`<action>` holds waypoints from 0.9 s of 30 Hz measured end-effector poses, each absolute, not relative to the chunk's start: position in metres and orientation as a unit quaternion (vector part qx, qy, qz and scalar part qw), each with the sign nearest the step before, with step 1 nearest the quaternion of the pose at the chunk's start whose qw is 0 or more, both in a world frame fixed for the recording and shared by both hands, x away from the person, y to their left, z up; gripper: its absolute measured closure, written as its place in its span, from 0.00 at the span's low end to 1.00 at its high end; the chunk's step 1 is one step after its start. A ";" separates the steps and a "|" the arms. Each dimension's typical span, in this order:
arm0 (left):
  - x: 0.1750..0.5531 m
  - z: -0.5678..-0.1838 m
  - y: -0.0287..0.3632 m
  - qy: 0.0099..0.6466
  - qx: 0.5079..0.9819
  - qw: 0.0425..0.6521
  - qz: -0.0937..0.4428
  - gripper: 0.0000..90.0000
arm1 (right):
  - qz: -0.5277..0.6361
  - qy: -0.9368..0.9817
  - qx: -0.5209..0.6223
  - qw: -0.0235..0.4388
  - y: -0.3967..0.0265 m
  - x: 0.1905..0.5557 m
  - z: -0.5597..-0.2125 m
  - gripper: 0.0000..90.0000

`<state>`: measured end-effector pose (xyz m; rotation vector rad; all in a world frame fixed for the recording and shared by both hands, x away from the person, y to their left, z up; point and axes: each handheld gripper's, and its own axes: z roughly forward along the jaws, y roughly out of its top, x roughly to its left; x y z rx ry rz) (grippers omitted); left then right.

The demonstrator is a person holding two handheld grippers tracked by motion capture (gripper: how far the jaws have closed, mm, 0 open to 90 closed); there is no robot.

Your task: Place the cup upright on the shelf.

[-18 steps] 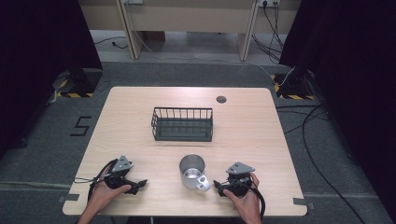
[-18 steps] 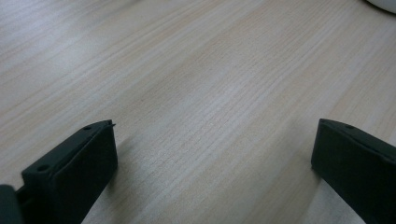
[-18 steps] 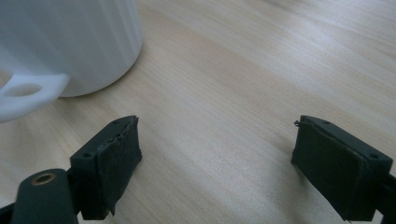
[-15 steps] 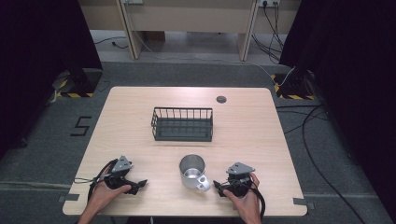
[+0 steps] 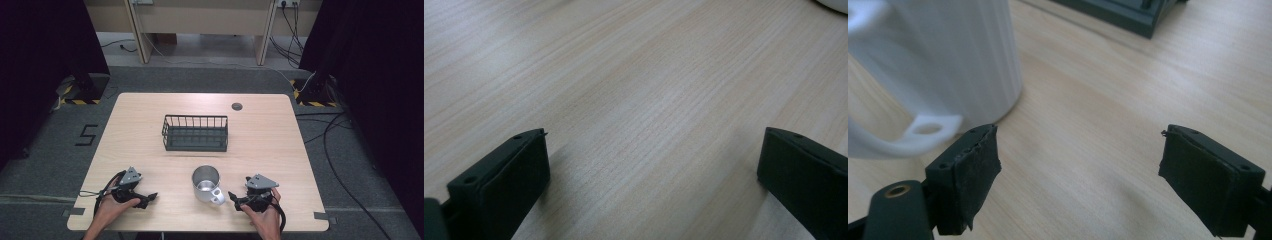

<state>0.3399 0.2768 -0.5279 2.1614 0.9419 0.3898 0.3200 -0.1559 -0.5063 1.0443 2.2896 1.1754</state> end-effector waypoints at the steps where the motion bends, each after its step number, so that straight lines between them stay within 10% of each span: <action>1: 0.340 -0.528 0.277 0.367 0.841 0.367 0.152 0.00 | 0.423 0.808 0.367 0.181 -0.156 0.319 -0.505 0.17; 27: 0.339 -0.528 0.277 0.367 0.840 0.368 0.152 0.00 | 0.541 0.761 0.312 0.176 -0.129 0.293 -0.456 0.17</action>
